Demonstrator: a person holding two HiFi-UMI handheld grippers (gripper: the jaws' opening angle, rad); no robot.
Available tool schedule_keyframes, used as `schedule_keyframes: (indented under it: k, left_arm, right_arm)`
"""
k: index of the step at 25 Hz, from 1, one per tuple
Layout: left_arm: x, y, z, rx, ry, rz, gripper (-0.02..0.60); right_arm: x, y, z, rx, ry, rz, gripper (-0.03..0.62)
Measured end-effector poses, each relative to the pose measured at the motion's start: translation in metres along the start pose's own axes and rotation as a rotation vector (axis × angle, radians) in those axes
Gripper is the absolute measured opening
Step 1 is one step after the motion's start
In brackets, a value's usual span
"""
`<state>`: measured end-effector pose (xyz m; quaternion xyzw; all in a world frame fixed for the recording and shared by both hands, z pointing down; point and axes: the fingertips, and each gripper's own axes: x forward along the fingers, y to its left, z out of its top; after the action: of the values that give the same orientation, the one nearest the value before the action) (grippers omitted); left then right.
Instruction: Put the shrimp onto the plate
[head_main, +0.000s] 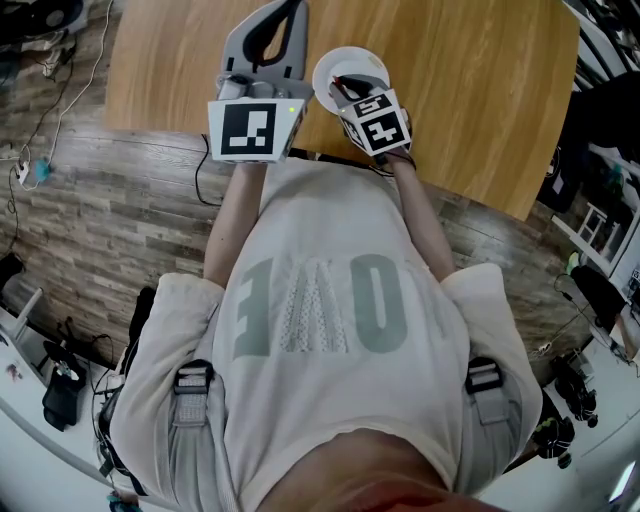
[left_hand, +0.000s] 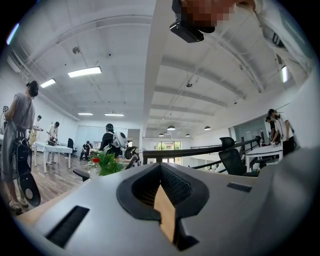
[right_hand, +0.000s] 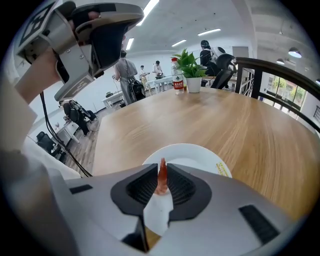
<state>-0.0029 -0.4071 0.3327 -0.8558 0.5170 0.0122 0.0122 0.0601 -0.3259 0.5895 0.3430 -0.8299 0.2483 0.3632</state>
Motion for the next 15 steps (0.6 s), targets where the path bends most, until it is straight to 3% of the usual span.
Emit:
schedule_keyframes:
  k: [7, 11, 15]
  left_arm:
    - [0.0000, 0.0020, -0.0029, 0.003, 0.009, -0.004, 0.011]
    - [0.0017, 0.0032, -0.0038, 0.002, 0.012, -0.007, 0.011]
    - [0.0038, 0.0027, -0.0026, 0.003, 0.012, -0.014, 0.011]
  right_arm:
    - [0.0025, -0.0011, -0.0017, -0.011, -0.002, -0.014, 0.063]
    - [0.0021, 0.0035, -0.0058, -0.003, 0.003, 0.011, 0.127]
    - [-0.0048, 0.0033, -0.0002, 0.029, -0.020, 0.018, 0.143]
